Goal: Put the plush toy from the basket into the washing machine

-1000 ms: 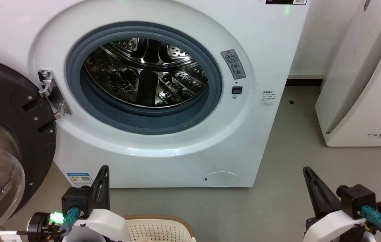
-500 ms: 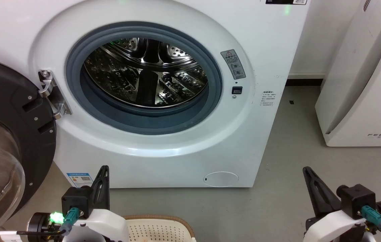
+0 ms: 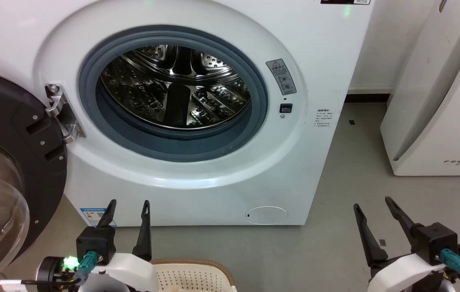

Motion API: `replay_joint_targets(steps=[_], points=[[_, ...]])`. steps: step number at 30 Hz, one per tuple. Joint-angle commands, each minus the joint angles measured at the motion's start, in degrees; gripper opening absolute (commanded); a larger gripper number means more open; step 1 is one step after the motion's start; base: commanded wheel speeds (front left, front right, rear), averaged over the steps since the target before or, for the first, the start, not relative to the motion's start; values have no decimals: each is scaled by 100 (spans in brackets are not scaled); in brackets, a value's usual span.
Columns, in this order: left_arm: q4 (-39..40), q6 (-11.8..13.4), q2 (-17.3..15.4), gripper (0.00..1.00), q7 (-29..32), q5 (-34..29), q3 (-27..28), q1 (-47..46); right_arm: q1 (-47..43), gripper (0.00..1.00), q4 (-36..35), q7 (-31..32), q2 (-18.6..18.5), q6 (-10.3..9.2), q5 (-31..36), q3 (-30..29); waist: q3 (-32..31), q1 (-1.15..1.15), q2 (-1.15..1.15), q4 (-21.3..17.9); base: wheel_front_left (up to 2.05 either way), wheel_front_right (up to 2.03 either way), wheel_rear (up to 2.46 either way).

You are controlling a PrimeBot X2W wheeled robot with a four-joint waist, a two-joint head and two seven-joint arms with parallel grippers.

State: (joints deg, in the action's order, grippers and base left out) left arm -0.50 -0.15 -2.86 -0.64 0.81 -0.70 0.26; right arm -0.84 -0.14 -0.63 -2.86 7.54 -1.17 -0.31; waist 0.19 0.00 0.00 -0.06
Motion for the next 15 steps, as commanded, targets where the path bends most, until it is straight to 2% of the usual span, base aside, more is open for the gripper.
replay_joint_targets(steps=[1, 15], points=[[-36, 13, -1, 100, -74, 79, -19, 19, -14, 100, 10, -76, 0, 0, -70, -19, 9, 0, 0, -2, 0, 0, 0], [-291, 7, -1, 100, -229, 253, -128, -33, 4, 100, -57, -231, 0, -1, -73, -12, 145, 0, 0, -27, 0, 0, 0]])
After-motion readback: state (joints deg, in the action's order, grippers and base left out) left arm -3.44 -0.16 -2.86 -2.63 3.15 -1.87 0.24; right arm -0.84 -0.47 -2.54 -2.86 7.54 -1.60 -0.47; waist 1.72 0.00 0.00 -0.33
